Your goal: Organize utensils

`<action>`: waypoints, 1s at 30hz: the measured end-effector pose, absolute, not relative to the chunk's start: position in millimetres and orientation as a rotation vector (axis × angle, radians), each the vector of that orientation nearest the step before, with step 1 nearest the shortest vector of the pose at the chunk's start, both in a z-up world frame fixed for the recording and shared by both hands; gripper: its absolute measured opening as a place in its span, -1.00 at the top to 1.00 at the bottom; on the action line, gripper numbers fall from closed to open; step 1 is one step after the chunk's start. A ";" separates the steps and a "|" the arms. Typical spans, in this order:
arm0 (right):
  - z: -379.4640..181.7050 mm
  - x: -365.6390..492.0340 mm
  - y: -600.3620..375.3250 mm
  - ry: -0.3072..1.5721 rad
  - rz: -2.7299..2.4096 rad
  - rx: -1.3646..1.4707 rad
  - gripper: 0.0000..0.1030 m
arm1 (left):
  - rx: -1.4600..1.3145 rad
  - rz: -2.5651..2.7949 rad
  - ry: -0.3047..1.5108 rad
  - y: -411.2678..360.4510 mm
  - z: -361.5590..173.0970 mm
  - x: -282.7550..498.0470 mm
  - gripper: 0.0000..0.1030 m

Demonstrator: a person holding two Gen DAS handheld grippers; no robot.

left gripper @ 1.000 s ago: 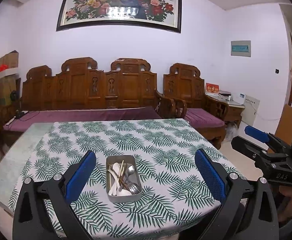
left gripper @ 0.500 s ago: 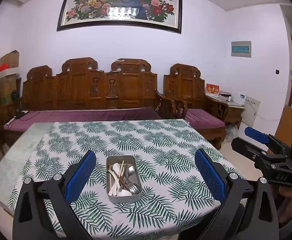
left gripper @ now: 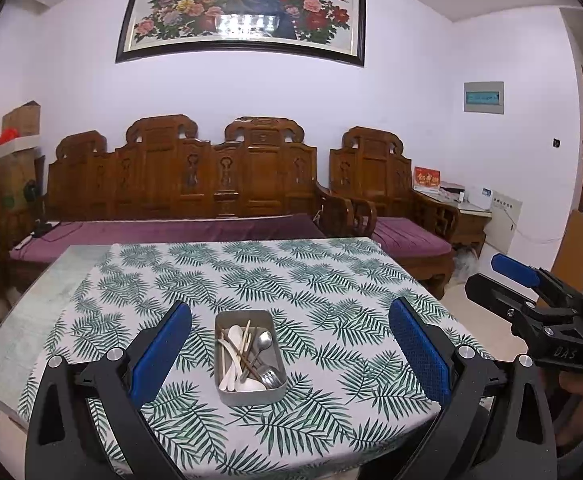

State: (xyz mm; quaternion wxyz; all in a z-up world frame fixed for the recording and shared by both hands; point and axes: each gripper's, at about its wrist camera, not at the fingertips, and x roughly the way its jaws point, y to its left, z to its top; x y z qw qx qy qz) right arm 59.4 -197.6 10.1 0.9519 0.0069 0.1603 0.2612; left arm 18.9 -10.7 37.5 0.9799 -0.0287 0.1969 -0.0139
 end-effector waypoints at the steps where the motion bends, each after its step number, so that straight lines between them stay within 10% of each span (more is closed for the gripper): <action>1: 9.9 59.4 -197.4 0.326 0.531 0.014 -0.95 | -0.058 -0.026 0.396 -10.6 37.3 18.7 -0.85; 30: 10.5 59.8 -198.4 0.327 0.532 0.016 -0.95 | -0.040 -0.010 0.385 -13.7 38.3 17.2 -0.85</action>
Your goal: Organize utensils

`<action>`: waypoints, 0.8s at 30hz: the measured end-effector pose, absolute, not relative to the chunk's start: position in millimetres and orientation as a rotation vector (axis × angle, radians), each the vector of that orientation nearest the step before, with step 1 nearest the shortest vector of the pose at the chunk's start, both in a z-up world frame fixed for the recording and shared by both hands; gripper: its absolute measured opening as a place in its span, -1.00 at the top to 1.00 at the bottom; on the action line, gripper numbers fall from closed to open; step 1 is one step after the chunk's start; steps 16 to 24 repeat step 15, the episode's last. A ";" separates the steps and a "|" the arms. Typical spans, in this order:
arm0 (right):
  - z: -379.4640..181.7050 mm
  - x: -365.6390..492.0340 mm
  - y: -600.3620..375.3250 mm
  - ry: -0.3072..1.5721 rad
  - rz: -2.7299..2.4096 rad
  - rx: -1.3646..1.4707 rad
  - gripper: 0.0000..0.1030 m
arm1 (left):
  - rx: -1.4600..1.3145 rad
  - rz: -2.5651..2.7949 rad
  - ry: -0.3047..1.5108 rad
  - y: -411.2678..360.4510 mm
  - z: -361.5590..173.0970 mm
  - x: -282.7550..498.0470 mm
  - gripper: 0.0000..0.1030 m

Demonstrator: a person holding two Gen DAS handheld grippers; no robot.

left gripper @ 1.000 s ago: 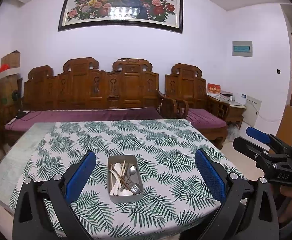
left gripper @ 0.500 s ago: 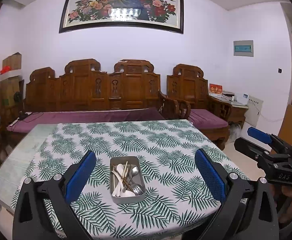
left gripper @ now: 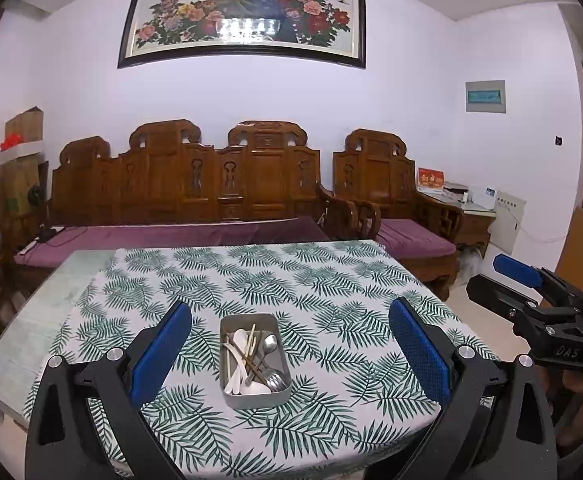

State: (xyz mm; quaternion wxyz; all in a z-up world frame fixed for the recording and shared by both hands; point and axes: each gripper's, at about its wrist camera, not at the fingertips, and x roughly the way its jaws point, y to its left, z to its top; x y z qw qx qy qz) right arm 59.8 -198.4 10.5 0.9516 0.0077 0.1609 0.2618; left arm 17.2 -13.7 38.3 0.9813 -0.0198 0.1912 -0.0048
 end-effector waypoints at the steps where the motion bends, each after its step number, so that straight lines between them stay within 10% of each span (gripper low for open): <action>1: 10.6 59.8 -198.5 0.328 0.532 0.015 -0.95 | -0.038 -0.009 0.384 -14.5 38.7 16.8 -0.85; 24: 9.0 59.2 -197.4 0.328 0.533 0.017 -0.95 | -0.043 -0.002 0.386 -15.5 39.5 17.0 -0.85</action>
